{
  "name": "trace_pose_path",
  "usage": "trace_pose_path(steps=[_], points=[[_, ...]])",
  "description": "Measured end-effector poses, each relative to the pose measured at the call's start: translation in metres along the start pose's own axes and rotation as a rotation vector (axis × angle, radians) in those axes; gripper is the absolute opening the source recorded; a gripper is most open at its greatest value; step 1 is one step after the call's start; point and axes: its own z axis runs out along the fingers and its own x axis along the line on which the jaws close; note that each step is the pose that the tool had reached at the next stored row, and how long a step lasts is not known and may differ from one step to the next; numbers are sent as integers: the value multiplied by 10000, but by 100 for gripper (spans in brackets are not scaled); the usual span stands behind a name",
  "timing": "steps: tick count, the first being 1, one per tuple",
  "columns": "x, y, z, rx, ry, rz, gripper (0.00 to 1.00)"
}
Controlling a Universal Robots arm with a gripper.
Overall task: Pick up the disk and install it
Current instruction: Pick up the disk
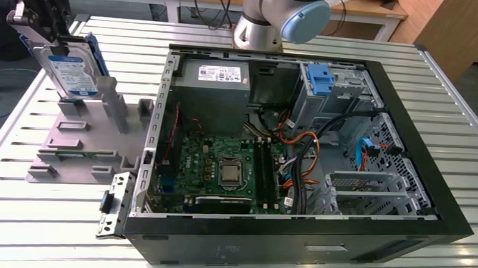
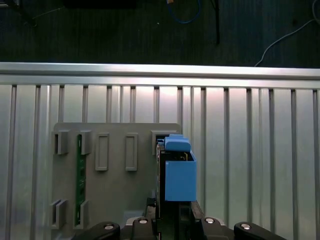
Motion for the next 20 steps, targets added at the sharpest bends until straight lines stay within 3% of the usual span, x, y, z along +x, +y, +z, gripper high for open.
trace_pose_path(steps=[20], points=[[-12, 9, -310, 0, 0, -1, 35]])
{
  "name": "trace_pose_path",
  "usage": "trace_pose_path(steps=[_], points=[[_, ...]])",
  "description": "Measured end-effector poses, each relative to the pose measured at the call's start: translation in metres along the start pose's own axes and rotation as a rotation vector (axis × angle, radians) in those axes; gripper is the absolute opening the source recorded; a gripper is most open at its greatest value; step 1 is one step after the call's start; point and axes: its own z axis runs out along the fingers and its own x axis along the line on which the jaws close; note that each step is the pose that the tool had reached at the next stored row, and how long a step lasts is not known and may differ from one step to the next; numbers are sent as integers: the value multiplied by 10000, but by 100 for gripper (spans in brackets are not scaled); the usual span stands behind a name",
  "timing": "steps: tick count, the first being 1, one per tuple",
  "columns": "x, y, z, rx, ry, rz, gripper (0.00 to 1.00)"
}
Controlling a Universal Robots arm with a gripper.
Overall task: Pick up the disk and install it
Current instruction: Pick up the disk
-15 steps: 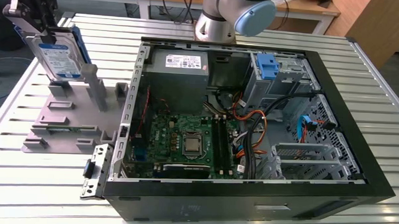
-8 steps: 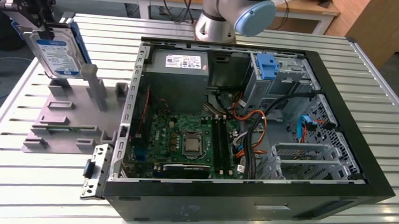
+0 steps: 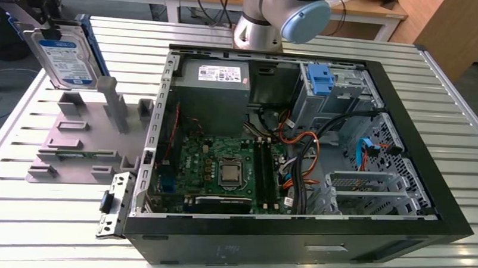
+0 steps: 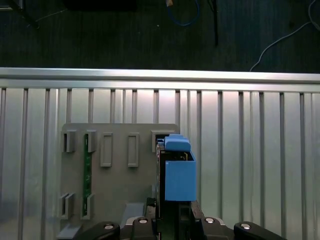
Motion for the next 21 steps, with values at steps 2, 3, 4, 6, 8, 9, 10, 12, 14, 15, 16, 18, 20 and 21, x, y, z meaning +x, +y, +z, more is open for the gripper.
trace_pose_path(steps=[2, 3, 4, 6, 8, 9, 10, 12, 14, 15, 16, 18, 20, 21], points=[[0, 0, -2, 4, -2, 0, 35], [0, 0, -2, 5, -2, 0, 35], [0, 0, -3, 4, -2, 0, 35], [-1, 1, -13, -2, 1, 0, 35], [-2, 1, -33, 0, 0, 0, 35], [-2, 1, -47, 0, 0, 0, 35], [-3, 2, -64, 1, -1, 0, 35], [-4, 3, -99, 1, -1, 0, 35], [-5, 4, -123, 2, -1, 0, 35], [-5, 4, -127, 4, -2, 0, 35], [-5, 4, -129, 3, -2, 0, 35], [-5, 4, -130, 3, -2, 0, 35], [-5, 4, -132, 1, -1, 0, 35], [-5, 4, -138, -2, 1, 0, 35]])
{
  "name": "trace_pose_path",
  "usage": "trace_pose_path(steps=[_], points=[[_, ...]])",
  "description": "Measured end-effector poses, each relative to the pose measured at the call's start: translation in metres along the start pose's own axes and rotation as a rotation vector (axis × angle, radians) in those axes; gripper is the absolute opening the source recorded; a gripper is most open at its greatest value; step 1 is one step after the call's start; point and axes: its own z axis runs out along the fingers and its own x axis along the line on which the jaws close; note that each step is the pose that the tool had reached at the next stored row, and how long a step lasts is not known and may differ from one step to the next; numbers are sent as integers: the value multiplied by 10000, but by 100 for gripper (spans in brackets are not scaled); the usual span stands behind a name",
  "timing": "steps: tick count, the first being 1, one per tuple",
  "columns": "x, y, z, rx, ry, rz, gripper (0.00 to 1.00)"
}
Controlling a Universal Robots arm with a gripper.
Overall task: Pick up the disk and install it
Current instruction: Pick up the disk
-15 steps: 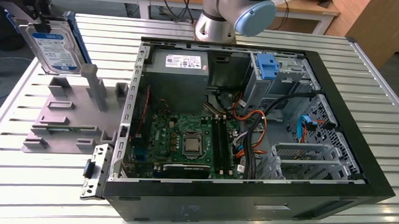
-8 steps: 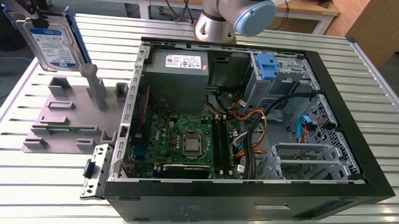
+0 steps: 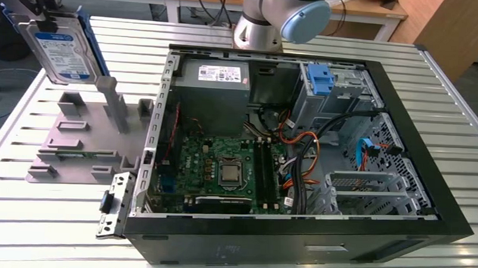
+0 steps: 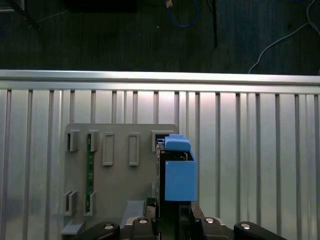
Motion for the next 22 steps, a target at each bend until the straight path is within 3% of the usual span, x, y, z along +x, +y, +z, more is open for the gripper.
trace_pose_path(steps=[12, 22], points=[[-8, 5, -189, 3, -1, 0, 35], [-12, 9, -307, 4, -2, 0, 35]])
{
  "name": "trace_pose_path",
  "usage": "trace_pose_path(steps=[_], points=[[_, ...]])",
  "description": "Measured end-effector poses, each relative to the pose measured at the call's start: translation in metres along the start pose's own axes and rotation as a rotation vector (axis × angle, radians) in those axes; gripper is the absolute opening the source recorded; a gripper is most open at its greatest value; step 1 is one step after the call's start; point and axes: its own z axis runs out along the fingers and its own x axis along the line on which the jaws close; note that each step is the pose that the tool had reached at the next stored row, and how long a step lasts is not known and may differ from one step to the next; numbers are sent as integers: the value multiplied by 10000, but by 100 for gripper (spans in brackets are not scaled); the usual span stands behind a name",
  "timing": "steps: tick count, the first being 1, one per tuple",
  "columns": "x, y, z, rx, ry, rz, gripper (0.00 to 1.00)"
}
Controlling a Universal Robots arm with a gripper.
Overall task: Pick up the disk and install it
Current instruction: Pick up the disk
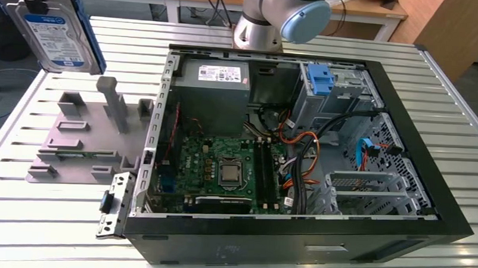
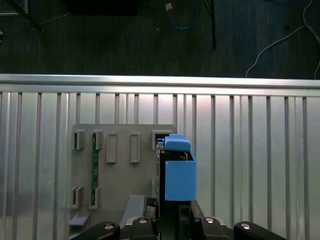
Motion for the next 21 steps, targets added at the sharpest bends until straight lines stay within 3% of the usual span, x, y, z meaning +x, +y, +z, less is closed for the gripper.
trace_pose_path(steps=[7, 21], points=[[-2, 1, -39, -1, 0, 1, 35], [-7, 5, -182, 0, 0, 0, 35]])
